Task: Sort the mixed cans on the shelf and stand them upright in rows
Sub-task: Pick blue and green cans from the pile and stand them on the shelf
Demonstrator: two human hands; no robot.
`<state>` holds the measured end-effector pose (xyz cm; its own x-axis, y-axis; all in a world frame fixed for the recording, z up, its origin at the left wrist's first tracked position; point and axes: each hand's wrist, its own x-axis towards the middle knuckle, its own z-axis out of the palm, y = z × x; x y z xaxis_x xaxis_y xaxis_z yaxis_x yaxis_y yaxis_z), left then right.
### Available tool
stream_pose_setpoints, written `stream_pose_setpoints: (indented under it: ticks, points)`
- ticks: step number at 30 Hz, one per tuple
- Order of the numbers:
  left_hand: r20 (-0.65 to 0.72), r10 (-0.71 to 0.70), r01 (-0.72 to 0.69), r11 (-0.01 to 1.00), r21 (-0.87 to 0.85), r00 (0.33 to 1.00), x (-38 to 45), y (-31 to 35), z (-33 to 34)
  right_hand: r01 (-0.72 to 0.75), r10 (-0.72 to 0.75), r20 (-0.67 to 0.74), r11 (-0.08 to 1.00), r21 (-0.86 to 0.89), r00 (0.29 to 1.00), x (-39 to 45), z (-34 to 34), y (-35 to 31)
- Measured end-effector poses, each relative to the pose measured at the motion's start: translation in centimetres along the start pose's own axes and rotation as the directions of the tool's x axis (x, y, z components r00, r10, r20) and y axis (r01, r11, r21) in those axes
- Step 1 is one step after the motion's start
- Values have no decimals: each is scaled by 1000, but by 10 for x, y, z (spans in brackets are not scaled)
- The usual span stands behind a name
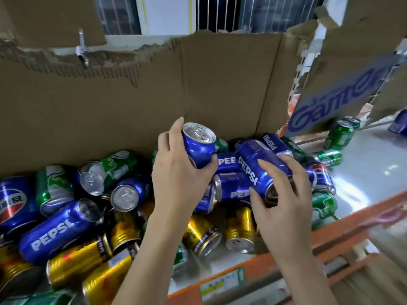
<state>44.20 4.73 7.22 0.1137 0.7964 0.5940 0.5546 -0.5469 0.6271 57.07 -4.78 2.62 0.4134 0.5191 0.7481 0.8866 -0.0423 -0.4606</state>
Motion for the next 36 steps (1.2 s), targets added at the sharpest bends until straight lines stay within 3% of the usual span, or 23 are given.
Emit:
stream_pose_setpoints:
  ticks: [3,8,20,29,36]
  points:
    - [-23,54,-57,984,-168,998,-31,35,20,-5,5,-46,1000,-12,999,1,-27,29]
    - [106,76,-38,945,-325,991,-84,94,80,-26,24,-55,999,-23,998,-7,-83,104]
    - [394,110,-1,964,-266,913,-160,251,264,-122,133,44,971,-208,990,-16,-228,324]
    - [464,123,20,957,-291,877,-147,303,379,-173,200,79,948,-268,977,15,-248,433]
    - [379,105,30,942,-333,919,-97,327,480,-174,216,101,932,-318,971,87,-233,521]
